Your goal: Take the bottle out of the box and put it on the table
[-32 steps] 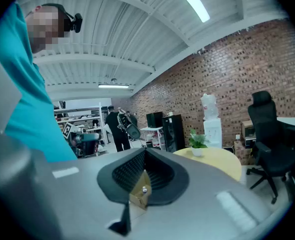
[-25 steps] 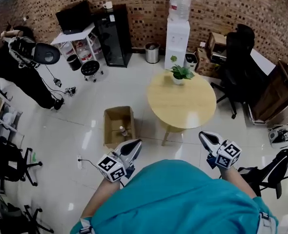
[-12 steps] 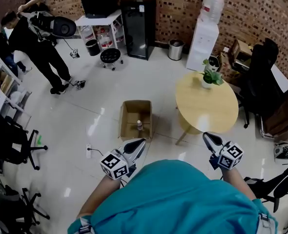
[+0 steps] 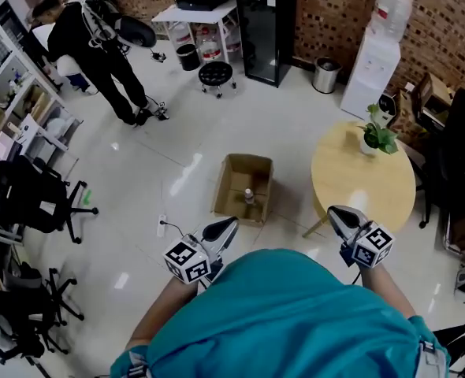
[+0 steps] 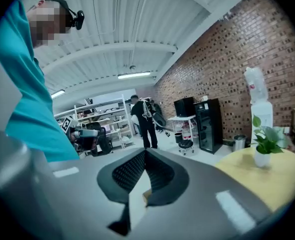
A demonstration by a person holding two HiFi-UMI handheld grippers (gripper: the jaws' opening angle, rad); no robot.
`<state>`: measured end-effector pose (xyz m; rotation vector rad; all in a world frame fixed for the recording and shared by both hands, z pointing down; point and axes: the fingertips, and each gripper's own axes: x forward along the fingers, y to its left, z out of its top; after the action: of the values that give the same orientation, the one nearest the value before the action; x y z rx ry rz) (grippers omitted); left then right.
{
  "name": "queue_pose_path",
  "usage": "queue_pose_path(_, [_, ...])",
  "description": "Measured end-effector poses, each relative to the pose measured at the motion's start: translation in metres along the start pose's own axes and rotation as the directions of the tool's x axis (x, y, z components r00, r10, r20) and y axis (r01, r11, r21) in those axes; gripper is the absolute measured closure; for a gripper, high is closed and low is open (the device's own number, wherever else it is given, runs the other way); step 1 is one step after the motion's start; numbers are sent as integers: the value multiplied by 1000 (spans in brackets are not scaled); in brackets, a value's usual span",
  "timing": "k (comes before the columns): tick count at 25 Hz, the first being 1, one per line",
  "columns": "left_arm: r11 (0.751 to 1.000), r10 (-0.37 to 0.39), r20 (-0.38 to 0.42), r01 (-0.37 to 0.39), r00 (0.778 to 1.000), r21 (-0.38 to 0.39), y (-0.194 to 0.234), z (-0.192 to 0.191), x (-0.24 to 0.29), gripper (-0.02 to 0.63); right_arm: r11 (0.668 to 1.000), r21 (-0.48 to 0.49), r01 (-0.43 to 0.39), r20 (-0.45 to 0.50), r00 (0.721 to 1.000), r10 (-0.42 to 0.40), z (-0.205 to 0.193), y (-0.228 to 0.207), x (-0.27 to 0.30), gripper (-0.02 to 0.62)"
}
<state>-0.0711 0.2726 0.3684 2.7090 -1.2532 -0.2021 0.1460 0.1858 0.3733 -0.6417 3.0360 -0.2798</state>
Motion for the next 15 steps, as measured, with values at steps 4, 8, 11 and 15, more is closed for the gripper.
queue_pose_path(4, [993,116,-1,-116,993,-10,5,-15,55,606,990,-35,-140,16,990,141,-1,-63,4,594])
queue_pose_path(8, [978,204,-14,-204,979,-53,35,-13,108,606,973,-76,-220,-22,976,218,10,-127,33,594])
queue_pose_path(11, [974,221,-42,-223,974,-50,70,-24,128,606,963,-84,-255,-70,966,249,-9,-153,70,594])
queue_pose_path(15, [973,219,-58,-223,974,-65,136,-17,109,604,965,-66,-254,-133,961,244,-22,-147,139,594])
